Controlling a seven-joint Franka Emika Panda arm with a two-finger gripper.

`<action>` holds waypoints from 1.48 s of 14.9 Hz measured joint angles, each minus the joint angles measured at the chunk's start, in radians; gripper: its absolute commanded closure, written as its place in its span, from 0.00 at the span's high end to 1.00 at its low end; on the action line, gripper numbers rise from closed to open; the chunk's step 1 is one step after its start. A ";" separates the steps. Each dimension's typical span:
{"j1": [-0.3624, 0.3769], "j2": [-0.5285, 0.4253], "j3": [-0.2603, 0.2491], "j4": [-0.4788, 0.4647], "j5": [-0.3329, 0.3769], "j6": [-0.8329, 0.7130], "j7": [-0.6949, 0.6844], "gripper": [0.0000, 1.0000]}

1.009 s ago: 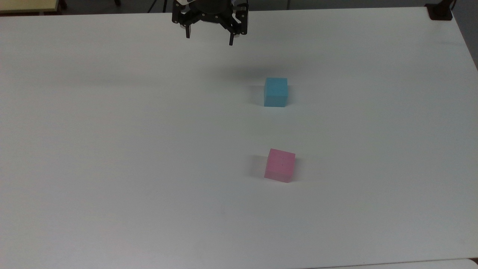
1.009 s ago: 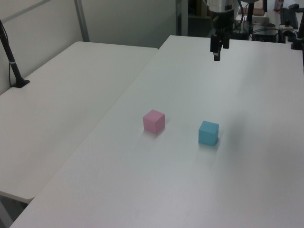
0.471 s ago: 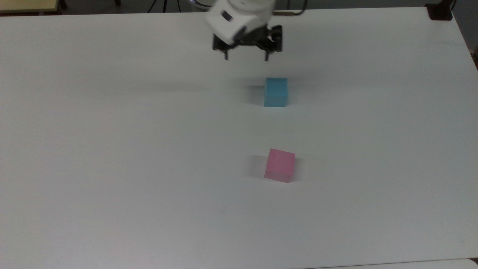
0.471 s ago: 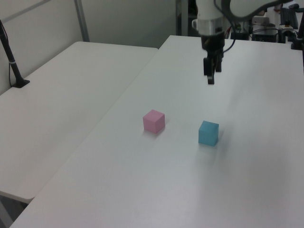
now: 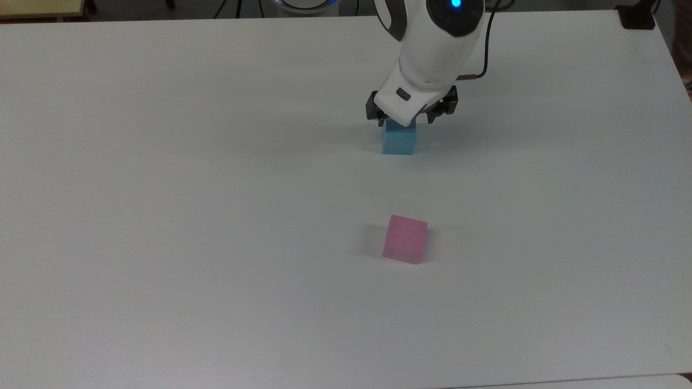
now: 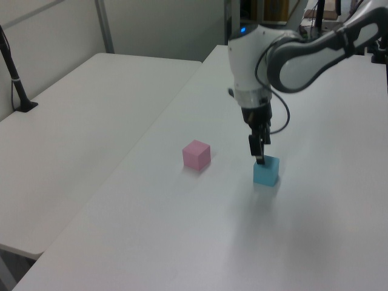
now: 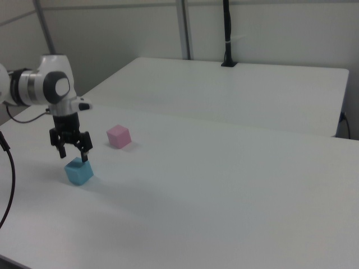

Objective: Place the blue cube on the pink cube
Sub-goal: 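Lower the gripper onto the light blue cube and close on it, then lift the light blue cube and carry it toward the pink cube, then lower the light blue cube onto the top of the pink cube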

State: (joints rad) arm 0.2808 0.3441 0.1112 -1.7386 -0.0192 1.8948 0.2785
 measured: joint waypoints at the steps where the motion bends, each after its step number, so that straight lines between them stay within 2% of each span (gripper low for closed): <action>1: 0.007 0.009 0.000 -0.029 -0.004 0.017 0.003 1.00; 2: 0.010 0.011 0.000 -0.050 -0.005 0.026 0.004 1.00; 3: 0.011 0.011 0.000 -0.079 -0.011 0.043 0.004 0.96; 4: 0.011 0.011 0.000 -0.095 -0.015 0.058 0.004 0.68; 5: 0.011 0.011 0.000 -0.113 -0.021 0.080 0.006 0.28; 6: 0.011 0.011 0.000 -0.118 -0.023 0.091 0.021 0.15; 10: 0.011 0.000 0.001 -0.101 -0.023 0.143 0.064 0.13; 13: 0.006 -0.060 0.001 -0.056 -0.024 0.143 0.064 0.13; 16: -0.030 -0.084 -0.002 0.073 -0.026 0.123 0.059 0.14; 20: -0.069 0.060 -0.025 0.311 -0.053 0.121 0.054 0.18; 22: -0.069 0.183 -0.038 0.453 -0.061 0.121 0.054 0.20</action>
State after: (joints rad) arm 0.2118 0.5274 0.0730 -1.2855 -0.0798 2.0161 0.3329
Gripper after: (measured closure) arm 0.410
